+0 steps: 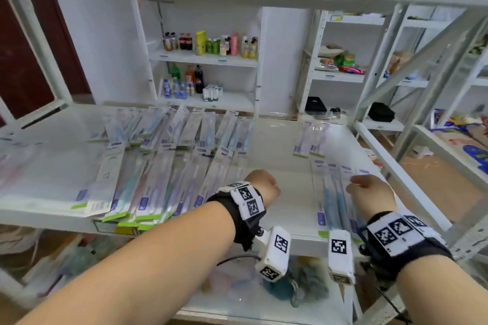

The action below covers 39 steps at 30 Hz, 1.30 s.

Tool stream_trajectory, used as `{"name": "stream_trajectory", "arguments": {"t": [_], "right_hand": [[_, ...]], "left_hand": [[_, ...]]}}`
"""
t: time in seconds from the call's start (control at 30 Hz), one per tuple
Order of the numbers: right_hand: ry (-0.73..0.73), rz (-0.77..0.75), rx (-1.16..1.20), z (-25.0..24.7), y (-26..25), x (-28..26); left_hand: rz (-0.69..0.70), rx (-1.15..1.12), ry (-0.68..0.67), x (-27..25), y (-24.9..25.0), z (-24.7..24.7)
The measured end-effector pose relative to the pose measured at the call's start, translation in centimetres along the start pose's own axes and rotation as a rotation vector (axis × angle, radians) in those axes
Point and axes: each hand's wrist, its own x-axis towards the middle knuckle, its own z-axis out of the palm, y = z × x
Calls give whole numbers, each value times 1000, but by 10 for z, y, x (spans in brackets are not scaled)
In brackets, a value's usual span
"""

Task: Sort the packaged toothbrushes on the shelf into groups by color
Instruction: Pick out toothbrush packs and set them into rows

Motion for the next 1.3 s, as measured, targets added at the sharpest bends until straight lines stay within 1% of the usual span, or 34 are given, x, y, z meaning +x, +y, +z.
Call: {"name": "stream_trajectory", "arguments": {"t": [0.17,0.27,0.33,0.4,0.47,0.63,0.77,0.9,1.0,1.07,1.17,1.3], "right_hand": [[-313,-164,104,58,-58,-26],[-515,-235,53,95,-88,-49],[-598,-254,13,117,-106,-63],[-641,-292,-68,135,-120,-73],[-656,-334,-184,148,-129,-81],[-677,-269,-249,165,-137,-91],[-707,-326,-383,166,-143,-93],[-710,-359,-471,164,-145,-91],[-701,-355,-465,163,-146,-90],[-721,-366,-468,163,-147,-92],[-735,-421,-573,167,-146,-94],[-725,-432,-612,168,-146,-92]], "left_hand": [[-70,11,173,-12,-41,-63],[-120,60,275,-25,-71,-96],[-154,116,313,-35,-90,-112],[-179,159,313,-42,-104,-120],[-209,176,284,-48,-113,-123],[-243,323,220,-49,-117,-123],[-271,391,143,-49,-109,-126],[-287,427,132,-46,-104,-129],[-311,452,138,-45,-101,-133],[-312,416,171,-45,-102,-136],[-301,316,228,-49,-102,-139],[-256,104,310,-59,-106,-140]]}}
